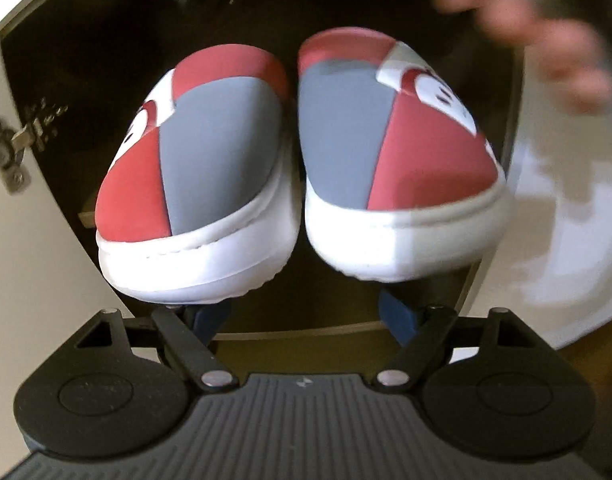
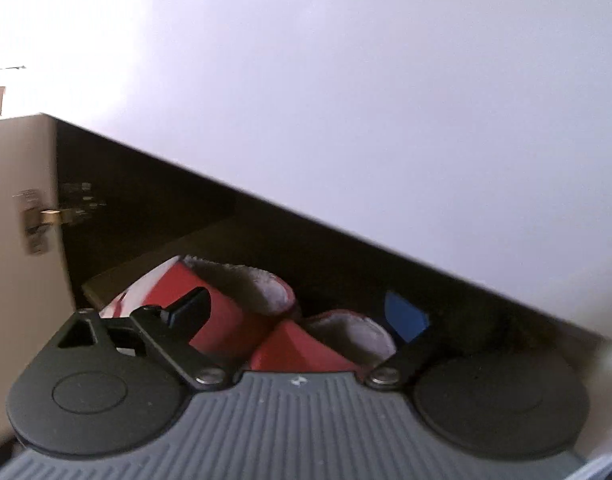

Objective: Organize scattered shoes
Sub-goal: 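Set the cartoon slippers on the shelf and open the right gripper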

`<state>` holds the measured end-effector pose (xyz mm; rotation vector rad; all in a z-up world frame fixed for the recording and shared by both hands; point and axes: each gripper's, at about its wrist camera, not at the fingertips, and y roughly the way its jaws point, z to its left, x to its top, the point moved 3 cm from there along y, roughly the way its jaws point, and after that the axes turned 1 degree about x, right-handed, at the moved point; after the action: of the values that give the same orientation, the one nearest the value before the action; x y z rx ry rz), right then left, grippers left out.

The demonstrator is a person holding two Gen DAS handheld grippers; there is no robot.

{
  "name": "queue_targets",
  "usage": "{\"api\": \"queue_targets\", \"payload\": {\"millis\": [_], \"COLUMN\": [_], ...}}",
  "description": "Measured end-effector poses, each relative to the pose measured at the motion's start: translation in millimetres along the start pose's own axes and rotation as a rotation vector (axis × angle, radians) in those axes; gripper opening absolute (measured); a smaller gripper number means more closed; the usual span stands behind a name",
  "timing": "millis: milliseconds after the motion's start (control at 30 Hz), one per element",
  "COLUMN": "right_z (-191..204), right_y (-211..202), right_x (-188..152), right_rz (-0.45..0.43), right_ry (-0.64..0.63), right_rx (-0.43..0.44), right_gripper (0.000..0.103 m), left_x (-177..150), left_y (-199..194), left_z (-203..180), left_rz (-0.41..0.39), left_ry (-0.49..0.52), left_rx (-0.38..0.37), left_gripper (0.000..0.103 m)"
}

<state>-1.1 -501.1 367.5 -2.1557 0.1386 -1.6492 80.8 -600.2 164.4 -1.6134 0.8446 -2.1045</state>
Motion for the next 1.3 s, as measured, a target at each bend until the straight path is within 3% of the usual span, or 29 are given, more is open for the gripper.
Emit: {"api": "queue_targets", "payload": {"millis": [33,67,100,133,233,300,400,667,1033,1133,1200,1267,1300], "right_z": [-4,-11,-22,-25,-37,-38,-14,-3,-17,-18,-21,-20,-22], "right_y": [-26,-38,-36,-50,-69,-29,-9,24,118,144,157,188,183], "right_x": [-14,-27,-41,-60,-120,-136,-138,-121,-136,-144,-144,-135,-137], "right_rz": [0.021,0.04,0.082,0.172,0.41,0.458,0.517,0.521,0.499,0.501,0.495,0.492,0.491], "right_ry": [0.015,0.027,0.048,0.093,0.244,0.275,0.351,0.411,0.411,0.422,0.427,0.419,0.424], "right_rx": [0.044,0.076,0.095,0.126,0.186,0.204,0.219,0.189,0.172,0.168,0.171,0.163,0.161], "right_gripper": [0.068,0.041,0.028,0.021,0.021,0.021,0.02,0.02,0.02,0.021,0.026,0.033,0.034], "left_x": [-2,-4,-7,-11,-17,-20,-26,-23,-16,-25,-35,-61,-76], "left_y": [-1,-2,-3,-4,-6,-8,-12,-6,17,11,3,-13,-24], "left_z": [0,-1,-2,-2,-2,-1,1,9,24,23,22,22,23], "left_rz": [0.006,0.01,0.016,0.025,0.05,0.068,0.098,0.141,0.125,0.114,0.11,0.133,0.15], "left_ry": [0.027,0.055,0.087,0.129,0.2,0.246,0.318,0.412,0.353,0.343,0.325,0.292,0.273], "left_rx": [-0.005,-0.007,-0.008,-0.006,-0.011,-0.024,-0.04,-0.078,-0.044,-0.029,-0.027,-0.022,-0.011], "left_gripper": [0.082,0.083,0.083,0.083,0.083,0.083,0.083,0.083,0.083,0.083,0.083,0.083,0.083]}}
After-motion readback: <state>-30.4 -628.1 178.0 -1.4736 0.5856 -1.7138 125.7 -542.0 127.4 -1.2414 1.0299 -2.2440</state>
